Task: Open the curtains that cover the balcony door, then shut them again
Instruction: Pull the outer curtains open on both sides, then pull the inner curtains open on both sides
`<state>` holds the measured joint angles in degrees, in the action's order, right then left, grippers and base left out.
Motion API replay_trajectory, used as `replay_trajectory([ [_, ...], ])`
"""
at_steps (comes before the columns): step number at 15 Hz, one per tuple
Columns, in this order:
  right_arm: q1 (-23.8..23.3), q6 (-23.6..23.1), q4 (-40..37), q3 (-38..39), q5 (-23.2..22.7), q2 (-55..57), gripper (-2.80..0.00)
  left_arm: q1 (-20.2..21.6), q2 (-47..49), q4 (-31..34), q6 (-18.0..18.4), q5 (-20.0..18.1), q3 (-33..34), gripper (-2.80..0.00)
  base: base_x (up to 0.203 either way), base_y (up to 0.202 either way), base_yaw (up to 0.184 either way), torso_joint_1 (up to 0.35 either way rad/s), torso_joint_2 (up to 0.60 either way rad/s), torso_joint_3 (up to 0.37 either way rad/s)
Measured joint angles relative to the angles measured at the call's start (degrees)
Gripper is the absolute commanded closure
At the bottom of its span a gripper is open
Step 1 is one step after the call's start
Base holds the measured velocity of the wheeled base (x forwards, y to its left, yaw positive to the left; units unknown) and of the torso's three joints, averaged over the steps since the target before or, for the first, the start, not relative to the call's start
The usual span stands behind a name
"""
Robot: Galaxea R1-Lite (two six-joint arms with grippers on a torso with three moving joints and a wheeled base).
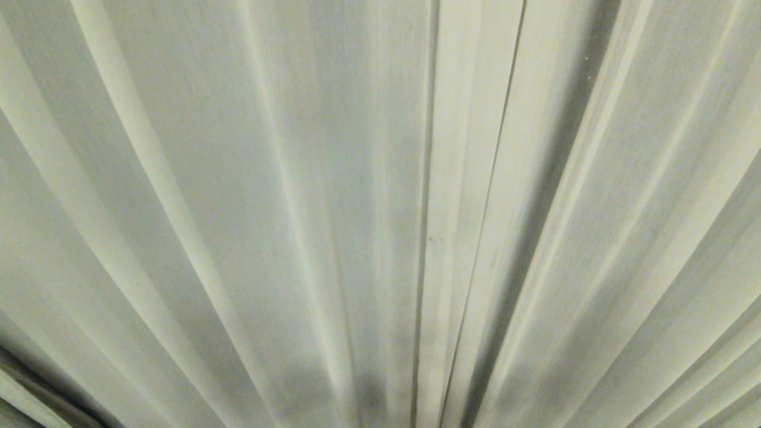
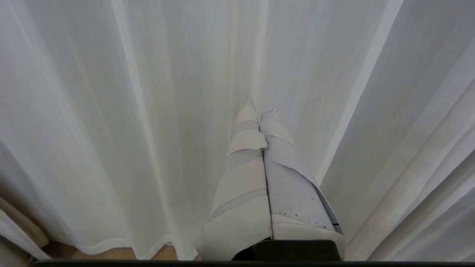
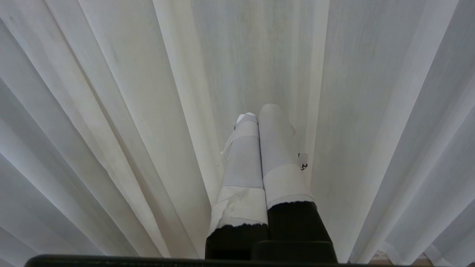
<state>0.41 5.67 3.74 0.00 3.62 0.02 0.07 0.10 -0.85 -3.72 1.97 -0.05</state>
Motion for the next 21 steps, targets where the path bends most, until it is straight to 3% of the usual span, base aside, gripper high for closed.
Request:
replay_trajectory([
  [15,0.00,0.04,0.00,0.00,0.04,0.00,0.00,0.00,0.00,-0.07,0.50,-0.28,-0.02,0.00,0.000,0.000,0.000,0.000,0.00,0.000],
  [21,0.00,0.00,0.00,0.00,0.04,0.00,0.00,0.00,3.14,1.18,1.66,-8.06,-9.38,0.00,0.000,0.000,0.000,0.000,0.00,0.000],
])
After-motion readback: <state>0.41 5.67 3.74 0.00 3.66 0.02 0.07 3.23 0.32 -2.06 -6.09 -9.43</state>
